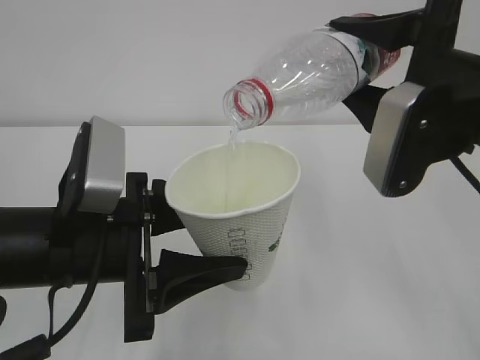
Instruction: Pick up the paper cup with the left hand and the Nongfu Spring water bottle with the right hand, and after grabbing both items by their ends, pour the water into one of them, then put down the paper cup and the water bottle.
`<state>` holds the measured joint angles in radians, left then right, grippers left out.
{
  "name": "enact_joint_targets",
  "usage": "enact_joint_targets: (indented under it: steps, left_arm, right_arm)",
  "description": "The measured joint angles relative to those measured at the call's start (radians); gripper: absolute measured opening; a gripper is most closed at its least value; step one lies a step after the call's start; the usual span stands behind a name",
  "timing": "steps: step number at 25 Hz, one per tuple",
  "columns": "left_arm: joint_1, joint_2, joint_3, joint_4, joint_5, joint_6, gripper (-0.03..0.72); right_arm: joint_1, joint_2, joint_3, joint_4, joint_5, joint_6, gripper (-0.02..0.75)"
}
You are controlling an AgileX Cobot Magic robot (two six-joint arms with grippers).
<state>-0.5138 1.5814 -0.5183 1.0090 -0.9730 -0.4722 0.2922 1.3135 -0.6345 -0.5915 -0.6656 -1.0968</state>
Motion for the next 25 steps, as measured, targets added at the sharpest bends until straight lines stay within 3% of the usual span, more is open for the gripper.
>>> enact_joint_targets:
  steps: [25]
  left_arm:
    - [0.0, 0.0, 0.0, 0.0, 0.0, 0.0, 0.464]
  right_arm:
    - [0.0, 0.0, 0.0, 0.0, -0.008, -0.007, 0.451]
